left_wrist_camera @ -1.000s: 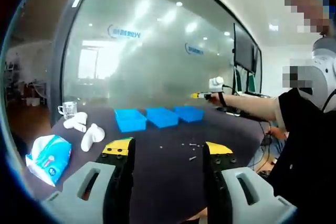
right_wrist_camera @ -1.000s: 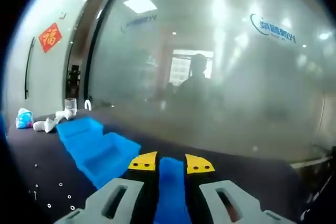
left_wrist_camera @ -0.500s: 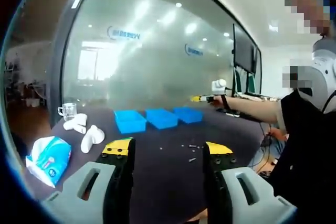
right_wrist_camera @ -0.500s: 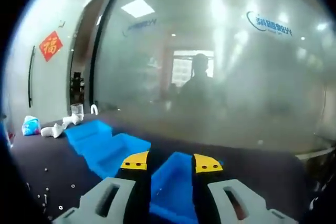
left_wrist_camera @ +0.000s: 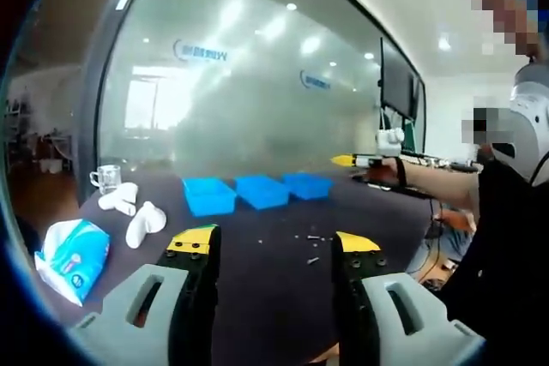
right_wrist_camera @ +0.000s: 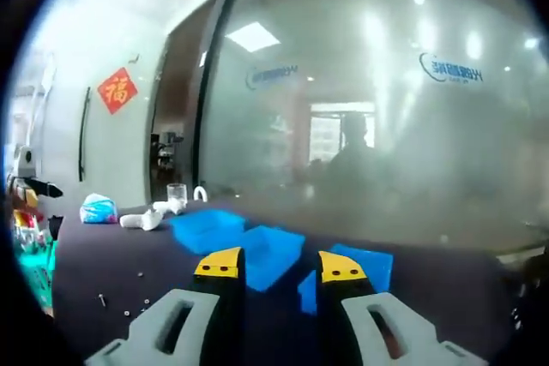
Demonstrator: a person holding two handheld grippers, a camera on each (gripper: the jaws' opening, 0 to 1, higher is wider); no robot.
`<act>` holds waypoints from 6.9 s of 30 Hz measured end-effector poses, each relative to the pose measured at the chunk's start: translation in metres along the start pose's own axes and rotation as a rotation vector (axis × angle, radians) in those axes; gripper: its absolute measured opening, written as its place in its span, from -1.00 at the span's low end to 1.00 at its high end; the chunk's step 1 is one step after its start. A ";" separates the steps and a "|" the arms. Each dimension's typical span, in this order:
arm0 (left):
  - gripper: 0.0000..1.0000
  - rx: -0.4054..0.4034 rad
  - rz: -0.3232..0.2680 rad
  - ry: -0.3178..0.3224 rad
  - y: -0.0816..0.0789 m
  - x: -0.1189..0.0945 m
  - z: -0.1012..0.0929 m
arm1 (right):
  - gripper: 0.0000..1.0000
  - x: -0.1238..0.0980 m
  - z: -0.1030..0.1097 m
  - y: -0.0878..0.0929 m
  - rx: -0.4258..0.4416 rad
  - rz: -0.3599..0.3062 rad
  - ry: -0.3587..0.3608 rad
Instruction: Sort the screws, nuts, and washers into the corresponding bins
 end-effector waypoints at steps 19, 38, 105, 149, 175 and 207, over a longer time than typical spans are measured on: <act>0.04 0.042 0.025 0.014 0.003 0.000 -0.006 | -0.42 -0.106 0.037 0.000 0.038 -0.006 -0.070; 0.03 0.050 0.032 0.021 0.004 0.000 -0.011 | -0.42 -0.142 0.049 0.003 0.041 0.071 -0.107; 0.03 0.019 0.065 0.040 0.041 -0.011 -0.013 | -0.79 0.017 0.154 0.079 -0.196 1.118 -0.541; 0.03 0.030 0.053 0.041 0.032 -0.006 -0.016 | -1.00 -0.002 0.112 0.032 -0.014 0.663 -0.404; 0.03 0.025 0.038 0.038 0.023 -0.001 -0.019 | -1.00 -0.082 0.090 -0.011 -0.019 0.058 -0.063; 0.03 0.032 0.042 0.036 0.022 -0.002 -0.019 | -1.00 0.032 -0.036 0.001 -0.051 0.011 0.201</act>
Point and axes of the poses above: the point that each gripper's makers call its tool centre point, and the gripper's own axes: x roughly forward along the fingers, z roughly to its left, y roughly out of its underside, the point moved 8 cm from there along -x, roughly backward along the fingers, and after that the axes turned 11 degrees about -z, right-handed, at the moved point
